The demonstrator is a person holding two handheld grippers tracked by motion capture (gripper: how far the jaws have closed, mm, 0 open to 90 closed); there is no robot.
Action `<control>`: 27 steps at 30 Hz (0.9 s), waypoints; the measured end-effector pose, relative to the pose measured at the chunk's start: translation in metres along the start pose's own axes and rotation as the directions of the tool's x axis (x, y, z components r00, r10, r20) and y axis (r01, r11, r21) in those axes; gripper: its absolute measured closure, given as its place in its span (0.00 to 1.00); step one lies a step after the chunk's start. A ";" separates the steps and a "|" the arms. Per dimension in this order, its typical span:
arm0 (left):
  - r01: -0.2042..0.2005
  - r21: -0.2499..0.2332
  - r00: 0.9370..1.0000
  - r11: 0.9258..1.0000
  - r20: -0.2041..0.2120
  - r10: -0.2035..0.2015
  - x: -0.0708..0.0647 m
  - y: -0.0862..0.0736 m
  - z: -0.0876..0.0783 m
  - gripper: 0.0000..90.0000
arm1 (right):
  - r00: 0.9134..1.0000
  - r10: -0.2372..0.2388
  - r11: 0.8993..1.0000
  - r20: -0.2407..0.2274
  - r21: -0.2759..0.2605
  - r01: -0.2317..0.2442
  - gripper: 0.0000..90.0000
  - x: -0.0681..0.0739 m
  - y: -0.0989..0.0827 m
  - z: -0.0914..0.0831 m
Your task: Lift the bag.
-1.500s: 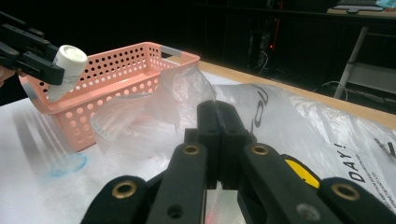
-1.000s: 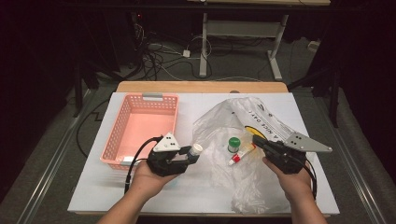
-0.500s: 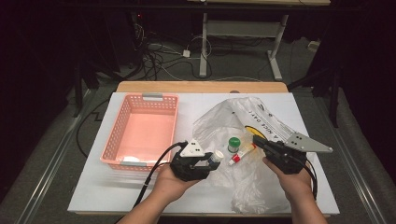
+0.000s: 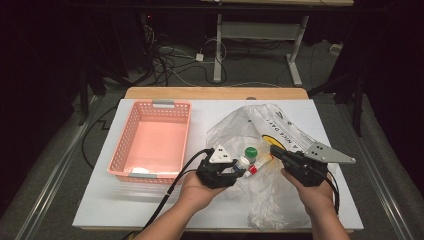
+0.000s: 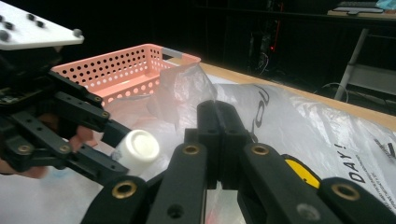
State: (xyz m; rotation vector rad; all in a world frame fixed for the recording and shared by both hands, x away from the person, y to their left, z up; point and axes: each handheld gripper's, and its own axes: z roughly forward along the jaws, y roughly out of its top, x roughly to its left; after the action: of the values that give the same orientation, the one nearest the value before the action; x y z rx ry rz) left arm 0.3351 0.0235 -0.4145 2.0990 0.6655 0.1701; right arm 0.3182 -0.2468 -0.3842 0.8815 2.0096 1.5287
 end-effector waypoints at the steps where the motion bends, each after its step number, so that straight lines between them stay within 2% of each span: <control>1: 0.001 0.001 1.000 1.000 -0.004 -0.001 0.000 0.001 0.002 0.65 | 1.000 0.000 1.000 0.000 0.000 0.000 1.00 0.000 0.000 0.000; 7: 0.003 0.002 0.999 1.000 -0.051 -0.003 0.006 0.006 0.013 0.65 | 1.000 -0.002 1.000 0.000 -0.001 0.002 1.00 0.001 0.001 0.000; 12: 0.021 0.004 0.996 1.000 -0.091 -0.020 0.017 0.009 0.020 0.65 | 1.000 -0.006 1.000 -0.005 -0.004 0.006 1.00 0.002 0.001 0.001; 19: 0.056 0.016 0.988 0.998 -0.148 -0.053 0.034 0.014 0.034 0.65 | 1.000 -0.003 1.000 -0.007 0.000 0.003 1.00 0.003 0.001 0.004; 23: 0.052 0.021 0.983 0.998 -0.180 -0.047 0.041 0.020 0.042 0.65 | 1.000 -0.003 1.000 -0.011 0.002 0.003 1.00 0.004 0.000 0.005; 27: 0.059 0.024 0.980 0.998 -0.192 -0.054 0.049 0.027 0.050 0.65 | 1.000 -0.002 1.000 -0.010 0.006 0.002 1.00 0.003 0.000 0.006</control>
State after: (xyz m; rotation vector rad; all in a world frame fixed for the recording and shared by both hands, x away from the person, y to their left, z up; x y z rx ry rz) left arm 0.4054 0.0004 -0.4287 2.1059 0.8459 0.3356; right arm 0.3204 -0.2404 -0.3863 0.8759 2.0223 1.5296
